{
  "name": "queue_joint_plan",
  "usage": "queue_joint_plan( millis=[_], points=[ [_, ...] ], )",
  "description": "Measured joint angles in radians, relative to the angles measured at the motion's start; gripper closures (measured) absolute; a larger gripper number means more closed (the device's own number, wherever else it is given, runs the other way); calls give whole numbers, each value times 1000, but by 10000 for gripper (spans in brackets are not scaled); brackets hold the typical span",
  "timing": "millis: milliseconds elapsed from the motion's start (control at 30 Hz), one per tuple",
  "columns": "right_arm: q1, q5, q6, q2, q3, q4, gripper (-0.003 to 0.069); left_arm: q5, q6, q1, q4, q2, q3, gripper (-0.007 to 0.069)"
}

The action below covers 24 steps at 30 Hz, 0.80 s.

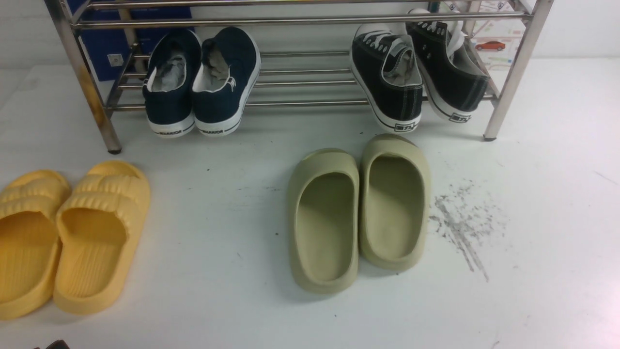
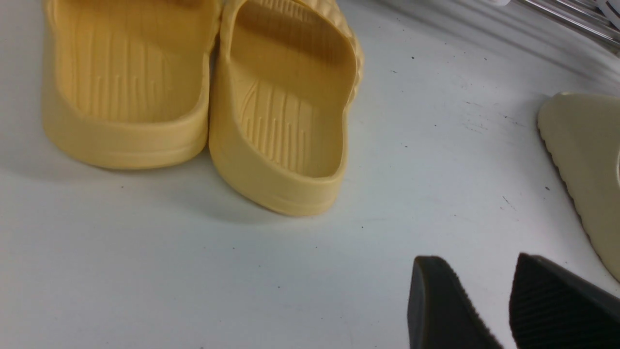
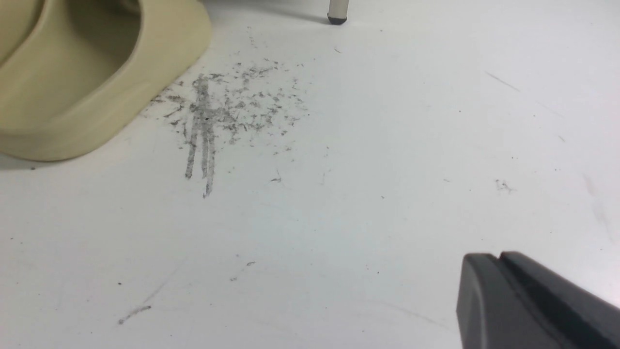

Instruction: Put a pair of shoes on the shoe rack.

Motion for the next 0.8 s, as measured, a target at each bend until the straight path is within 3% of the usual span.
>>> queue_joint_plan(
  millis=[800],
  points=[
    [0,0,0,0,1,0,566,0,0,0,0,0,0,386]
  ],
)
